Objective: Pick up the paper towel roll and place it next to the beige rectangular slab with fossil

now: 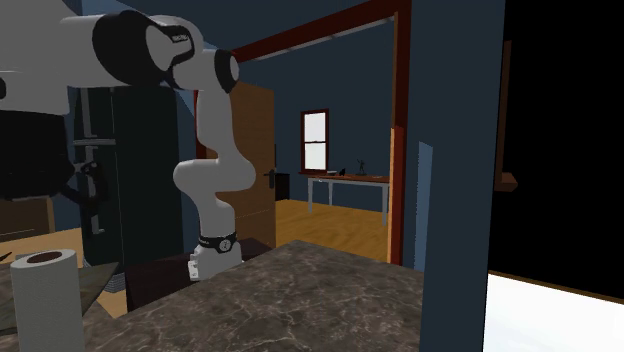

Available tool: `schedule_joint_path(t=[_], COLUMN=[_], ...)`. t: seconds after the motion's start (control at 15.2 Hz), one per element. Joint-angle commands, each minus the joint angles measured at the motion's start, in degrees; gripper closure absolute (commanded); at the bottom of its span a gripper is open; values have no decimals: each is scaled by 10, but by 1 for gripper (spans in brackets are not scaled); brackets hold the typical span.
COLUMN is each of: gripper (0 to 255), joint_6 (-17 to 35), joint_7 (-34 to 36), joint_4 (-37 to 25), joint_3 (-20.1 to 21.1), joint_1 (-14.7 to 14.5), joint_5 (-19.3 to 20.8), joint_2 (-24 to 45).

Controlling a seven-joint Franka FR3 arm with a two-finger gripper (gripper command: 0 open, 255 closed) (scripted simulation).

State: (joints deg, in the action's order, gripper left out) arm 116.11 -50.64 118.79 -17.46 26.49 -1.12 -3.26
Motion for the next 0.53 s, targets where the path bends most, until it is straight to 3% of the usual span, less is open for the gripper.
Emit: schedule_joint_path(t=[0.0,0.46], gripper=[0,0], joint_6=[1,57], joint_7=[22,17], joint_4=[-10,26], joint_3=[9,8], joint_1=[-8,-7], joint_5=[6,-1], joint_2=[20,42])
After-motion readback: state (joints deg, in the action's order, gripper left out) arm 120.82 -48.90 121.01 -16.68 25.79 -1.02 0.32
